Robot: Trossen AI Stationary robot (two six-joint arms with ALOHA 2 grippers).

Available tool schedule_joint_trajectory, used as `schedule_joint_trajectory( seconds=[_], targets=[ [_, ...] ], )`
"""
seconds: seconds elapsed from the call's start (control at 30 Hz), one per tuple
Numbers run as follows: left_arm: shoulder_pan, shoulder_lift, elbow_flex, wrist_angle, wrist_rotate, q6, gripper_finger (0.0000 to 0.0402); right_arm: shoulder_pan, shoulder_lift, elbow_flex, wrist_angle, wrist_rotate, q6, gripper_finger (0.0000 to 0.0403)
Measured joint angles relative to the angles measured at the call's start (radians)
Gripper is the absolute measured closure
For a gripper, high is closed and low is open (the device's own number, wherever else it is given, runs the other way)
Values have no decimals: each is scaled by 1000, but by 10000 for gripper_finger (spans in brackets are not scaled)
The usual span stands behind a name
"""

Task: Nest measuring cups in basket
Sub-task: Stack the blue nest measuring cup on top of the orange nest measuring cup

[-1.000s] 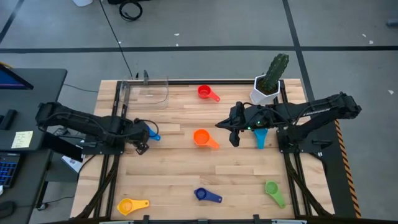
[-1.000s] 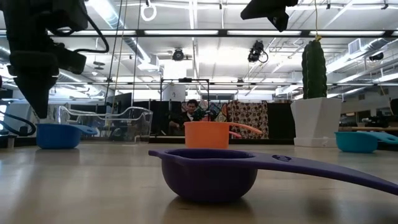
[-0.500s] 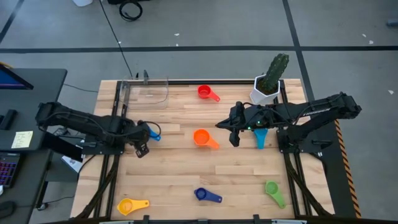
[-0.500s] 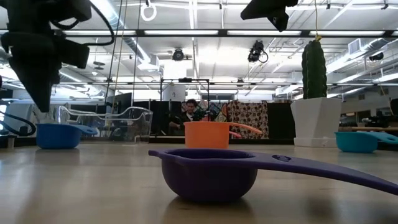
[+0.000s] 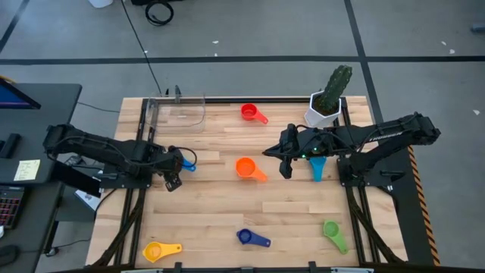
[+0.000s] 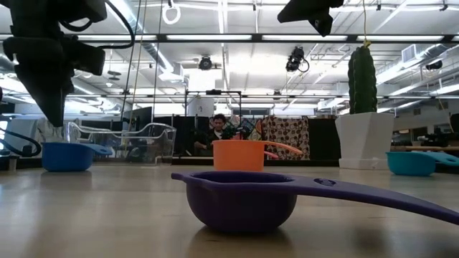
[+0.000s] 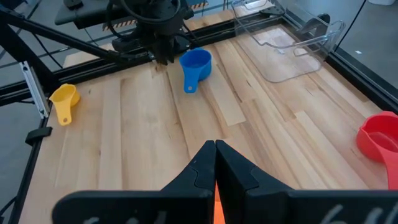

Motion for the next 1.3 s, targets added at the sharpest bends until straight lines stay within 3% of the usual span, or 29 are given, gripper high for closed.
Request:
schedule_joint_trajectory(
  seconds=[0.3, 0.57, 1.0, 1.3],
  targets=[
    [0, 0, 0, -26, -53, 80, 266, 0, 0, 0, 0, 8, -37, 390],
    [0, 0, 0, -43, -76, 147, 264, 0, 0, 0, 0, 8, -91, 390],
    [0, 0, -76, -1, -152, 117, 264, -1, 0, 0, 0, 11, -98, 390],
    [0, 0, -109, 36, -151, 97, 264, -26, 0, 0, 0, 11, -79, 390]
  ],
)
